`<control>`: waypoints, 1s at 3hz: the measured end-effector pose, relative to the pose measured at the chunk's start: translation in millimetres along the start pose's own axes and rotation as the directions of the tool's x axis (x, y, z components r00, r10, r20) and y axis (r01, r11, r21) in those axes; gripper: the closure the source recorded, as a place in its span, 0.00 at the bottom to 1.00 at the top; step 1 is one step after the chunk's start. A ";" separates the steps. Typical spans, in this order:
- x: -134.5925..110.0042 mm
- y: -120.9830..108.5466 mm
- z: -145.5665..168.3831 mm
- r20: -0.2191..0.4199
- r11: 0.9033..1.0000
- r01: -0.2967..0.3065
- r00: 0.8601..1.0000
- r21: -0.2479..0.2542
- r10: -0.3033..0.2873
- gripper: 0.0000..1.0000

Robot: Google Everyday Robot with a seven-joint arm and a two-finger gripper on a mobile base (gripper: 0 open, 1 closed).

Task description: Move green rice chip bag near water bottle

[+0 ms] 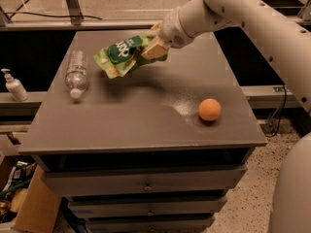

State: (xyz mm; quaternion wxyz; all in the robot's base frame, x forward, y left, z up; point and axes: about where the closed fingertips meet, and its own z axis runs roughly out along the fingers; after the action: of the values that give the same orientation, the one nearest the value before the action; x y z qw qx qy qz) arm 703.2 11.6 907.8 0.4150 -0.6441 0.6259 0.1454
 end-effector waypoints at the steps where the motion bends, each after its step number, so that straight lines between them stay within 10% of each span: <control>1: -6.0 10.2 18.5 -0.013 0.999 0.031 0.999 -0.029 -0.031 1.00; 3: 4.6 16.7 43.1 -0.040 0.999 0.024 0.999 -0.045 -0.026 1.00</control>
Offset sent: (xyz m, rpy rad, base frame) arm -0.0030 0.0346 -0.0343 -0.0616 0.0094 0.0418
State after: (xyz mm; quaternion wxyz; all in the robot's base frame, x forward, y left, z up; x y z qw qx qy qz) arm 702.8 41.4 872.3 0.3894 -0.6637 0.6229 0.1410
